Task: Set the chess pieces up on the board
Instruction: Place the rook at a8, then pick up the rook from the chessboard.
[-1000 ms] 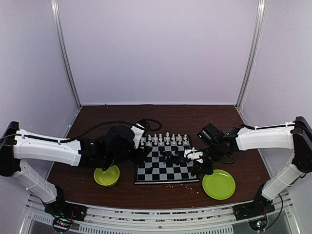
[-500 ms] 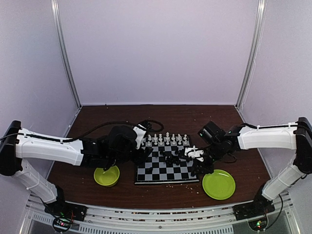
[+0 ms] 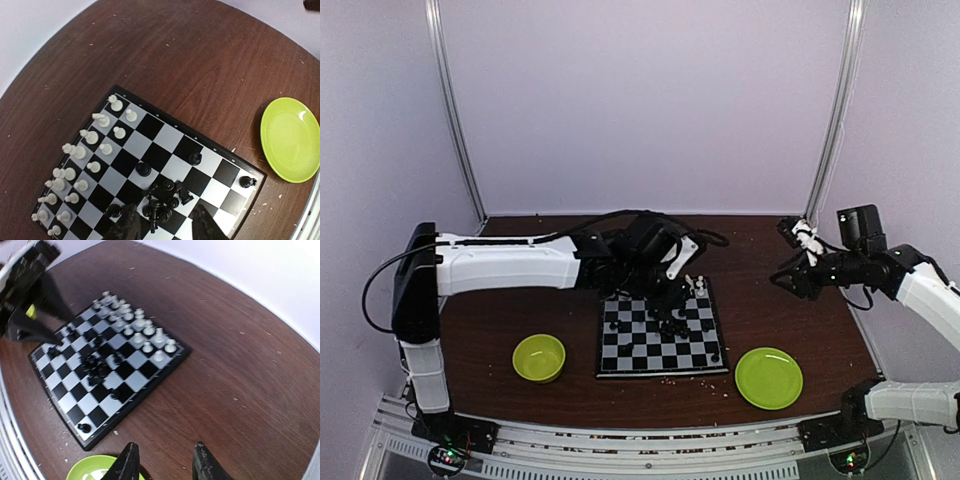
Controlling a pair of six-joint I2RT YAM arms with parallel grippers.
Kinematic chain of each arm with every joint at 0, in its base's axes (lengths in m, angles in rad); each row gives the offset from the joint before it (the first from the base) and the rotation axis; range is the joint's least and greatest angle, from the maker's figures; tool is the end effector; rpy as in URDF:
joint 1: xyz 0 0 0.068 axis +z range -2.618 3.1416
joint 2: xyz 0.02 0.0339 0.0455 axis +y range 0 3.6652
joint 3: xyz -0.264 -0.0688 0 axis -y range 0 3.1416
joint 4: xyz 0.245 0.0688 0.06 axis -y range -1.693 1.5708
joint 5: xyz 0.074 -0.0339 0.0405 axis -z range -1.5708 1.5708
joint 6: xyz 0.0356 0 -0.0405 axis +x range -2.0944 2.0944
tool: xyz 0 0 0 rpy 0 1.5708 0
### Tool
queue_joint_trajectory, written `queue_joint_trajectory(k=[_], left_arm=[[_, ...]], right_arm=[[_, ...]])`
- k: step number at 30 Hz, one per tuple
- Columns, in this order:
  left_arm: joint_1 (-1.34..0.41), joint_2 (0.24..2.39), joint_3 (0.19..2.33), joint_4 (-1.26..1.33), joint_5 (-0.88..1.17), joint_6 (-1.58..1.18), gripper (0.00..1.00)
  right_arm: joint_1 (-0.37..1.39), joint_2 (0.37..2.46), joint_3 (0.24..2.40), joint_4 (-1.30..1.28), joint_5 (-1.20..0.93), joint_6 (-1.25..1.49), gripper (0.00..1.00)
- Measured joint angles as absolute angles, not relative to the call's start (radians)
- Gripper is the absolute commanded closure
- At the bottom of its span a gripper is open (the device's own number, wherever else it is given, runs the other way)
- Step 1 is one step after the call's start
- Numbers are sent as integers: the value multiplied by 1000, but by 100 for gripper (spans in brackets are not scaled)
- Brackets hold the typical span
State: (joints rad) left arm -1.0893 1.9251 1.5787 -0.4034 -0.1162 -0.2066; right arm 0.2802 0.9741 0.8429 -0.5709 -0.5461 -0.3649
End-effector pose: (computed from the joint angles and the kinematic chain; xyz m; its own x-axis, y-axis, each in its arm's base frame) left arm 0.2086 -0.3902 0.2598 -0.4814 0.4814 -0.7325 0.7584 0.6477 -0.0728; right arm 0.1891 0.0737 0.2919 -0.3595 -0.4208 -0.8329 -0.7982 0.6010 0.0409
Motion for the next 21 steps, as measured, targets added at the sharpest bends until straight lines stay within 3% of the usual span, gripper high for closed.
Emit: queue_joint_trajectory(k=[7,15,21], left_arm=[[-1078,2144,1820,-565,47,-141,67],[-1078,2329,2057,-654,141,-103,66],[-1078,2387,2091,-685,139,-102,65]], right_arm=[[103,946,834,-527,-530,-282,62],[94,924,825,-511,-514,-281,61],[94,938,825,-512,-515,-282,61]])
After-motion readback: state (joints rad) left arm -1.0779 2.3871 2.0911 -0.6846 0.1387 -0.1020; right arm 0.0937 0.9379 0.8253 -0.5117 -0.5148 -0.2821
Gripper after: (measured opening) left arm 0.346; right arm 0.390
